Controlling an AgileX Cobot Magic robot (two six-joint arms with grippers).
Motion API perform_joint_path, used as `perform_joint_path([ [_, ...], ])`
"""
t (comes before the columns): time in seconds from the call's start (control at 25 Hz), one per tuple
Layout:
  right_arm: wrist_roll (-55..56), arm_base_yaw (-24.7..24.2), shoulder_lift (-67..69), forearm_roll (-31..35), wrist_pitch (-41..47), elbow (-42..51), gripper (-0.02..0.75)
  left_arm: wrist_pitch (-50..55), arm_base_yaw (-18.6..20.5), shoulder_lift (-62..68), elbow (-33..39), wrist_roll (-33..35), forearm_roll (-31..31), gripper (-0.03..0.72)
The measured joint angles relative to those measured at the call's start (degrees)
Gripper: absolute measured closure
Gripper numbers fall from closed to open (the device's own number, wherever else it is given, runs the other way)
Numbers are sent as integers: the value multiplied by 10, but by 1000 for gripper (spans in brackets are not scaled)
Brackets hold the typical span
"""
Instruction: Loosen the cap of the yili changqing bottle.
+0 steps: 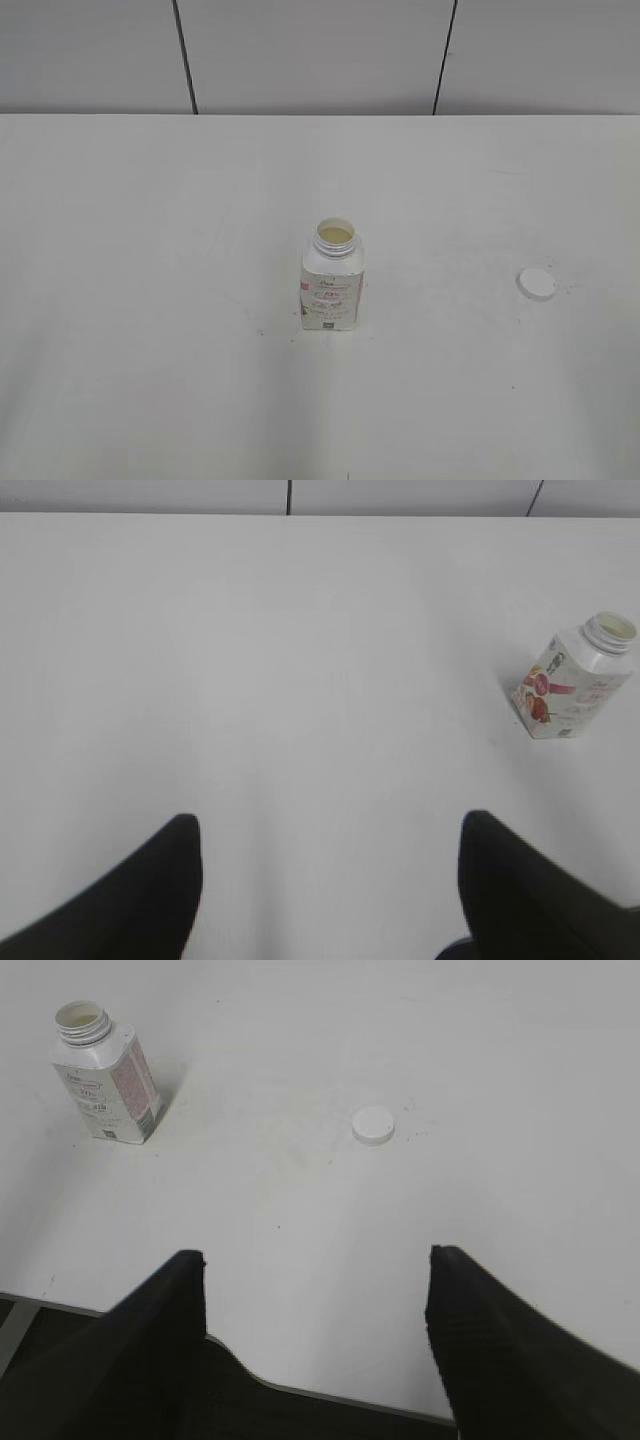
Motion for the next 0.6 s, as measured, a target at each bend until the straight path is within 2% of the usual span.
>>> perform_joint_path([
  [0.16,0,0,0,-1,0,0,191,-6,0,0,1,8,4,197],
  [0.32,0,0,0,-4,0,0,191,-7,0,0,2,11,36,197],
  [0.6,0,0,0,-21,0,0,191,-7,9,0,3,13,38,197],
])
